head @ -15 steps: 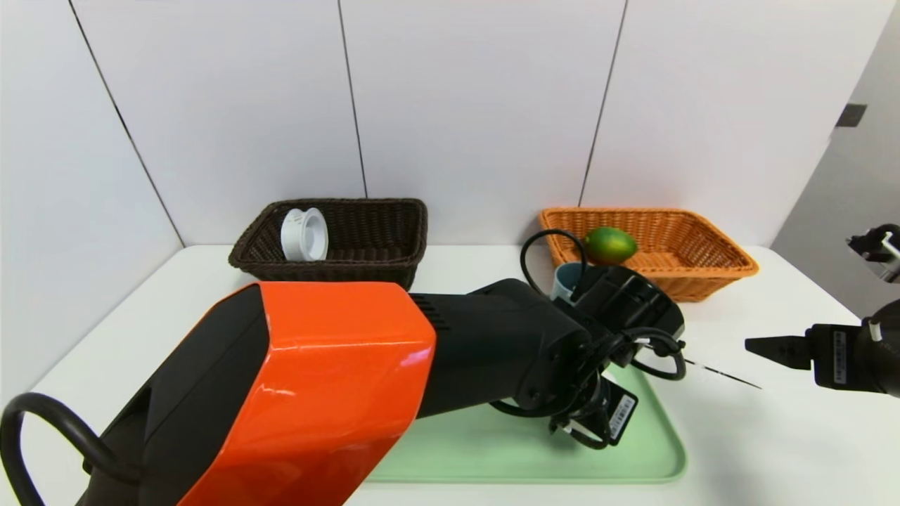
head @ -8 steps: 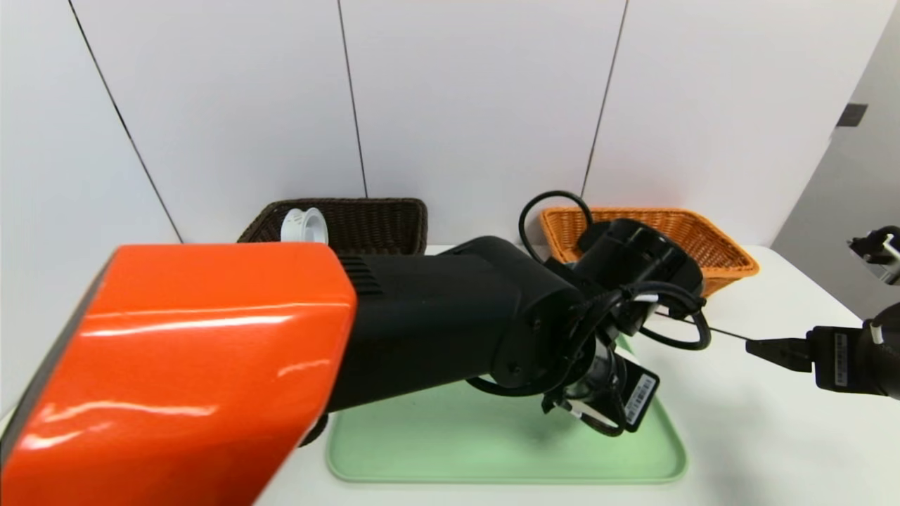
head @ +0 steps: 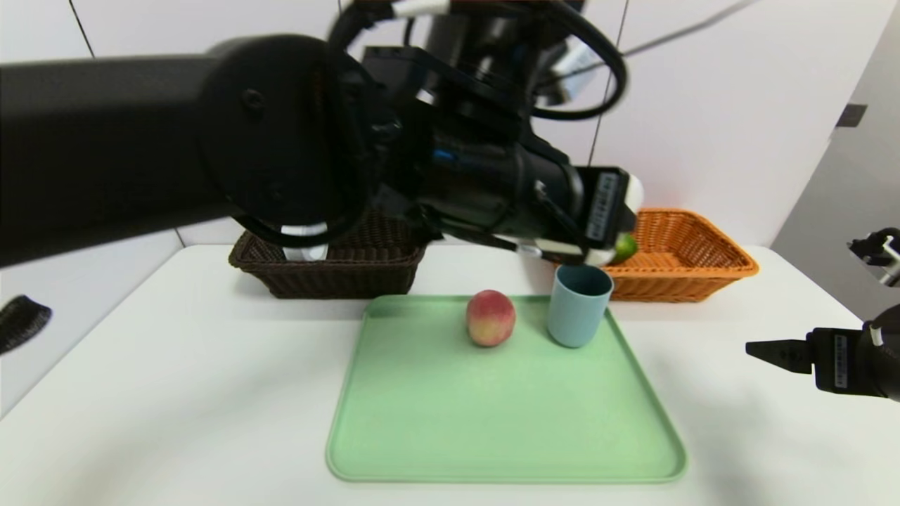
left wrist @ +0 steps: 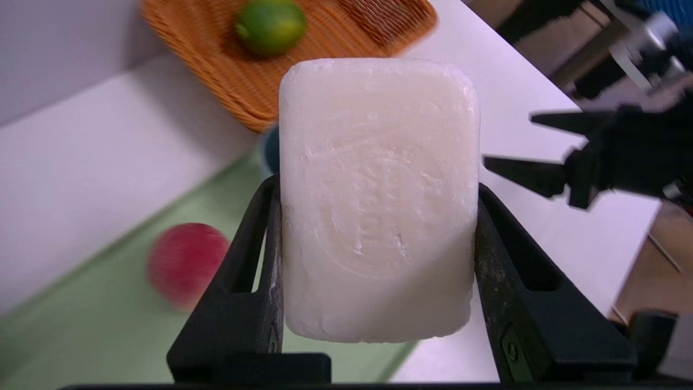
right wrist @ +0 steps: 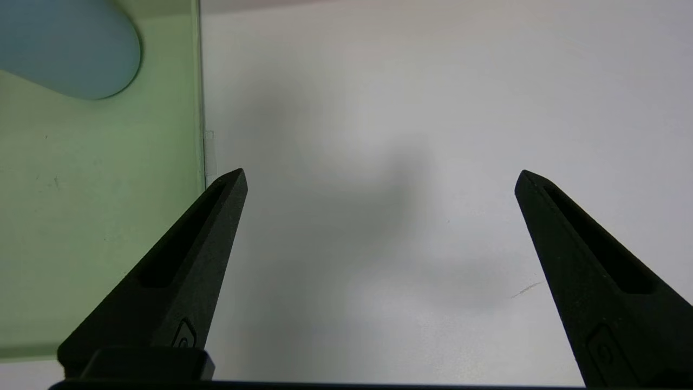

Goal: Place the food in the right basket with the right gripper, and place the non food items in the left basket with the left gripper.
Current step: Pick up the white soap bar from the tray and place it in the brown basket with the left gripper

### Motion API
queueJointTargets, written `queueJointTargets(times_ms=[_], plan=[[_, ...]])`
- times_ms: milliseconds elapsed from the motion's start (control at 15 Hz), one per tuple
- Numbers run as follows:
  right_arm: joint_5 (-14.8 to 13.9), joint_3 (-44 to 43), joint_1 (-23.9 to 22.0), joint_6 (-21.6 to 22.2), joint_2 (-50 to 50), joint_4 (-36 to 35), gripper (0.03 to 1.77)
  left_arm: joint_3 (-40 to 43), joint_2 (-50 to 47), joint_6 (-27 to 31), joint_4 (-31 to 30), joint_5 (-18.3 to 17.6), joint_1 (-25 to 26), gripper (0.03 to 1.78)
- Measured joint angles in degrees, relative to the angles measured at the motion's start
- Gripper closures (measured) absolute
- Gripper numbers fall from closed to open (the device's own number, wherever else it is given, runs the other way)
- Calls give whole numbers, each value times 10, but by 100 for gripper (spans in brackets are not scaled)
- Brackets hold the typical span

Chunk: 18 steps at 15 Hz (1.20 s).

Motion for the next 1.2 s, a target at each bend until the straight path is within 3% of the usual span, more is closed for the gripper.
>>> queueJointTargets(times_ms=[333, 533, 1200], plan=[[-1, 4, 34, 4, 3, -3, 9, 0, -31, -1, -2, 4, 166, 83], [-1, 5, 37, 5, 4, -6, 9, 1, -3, -8, 4, 6, 239, 83], [-1, 17, 37, 6, 6, -8, 9, 0, 134, -24, -11, 13, 329, 83]])
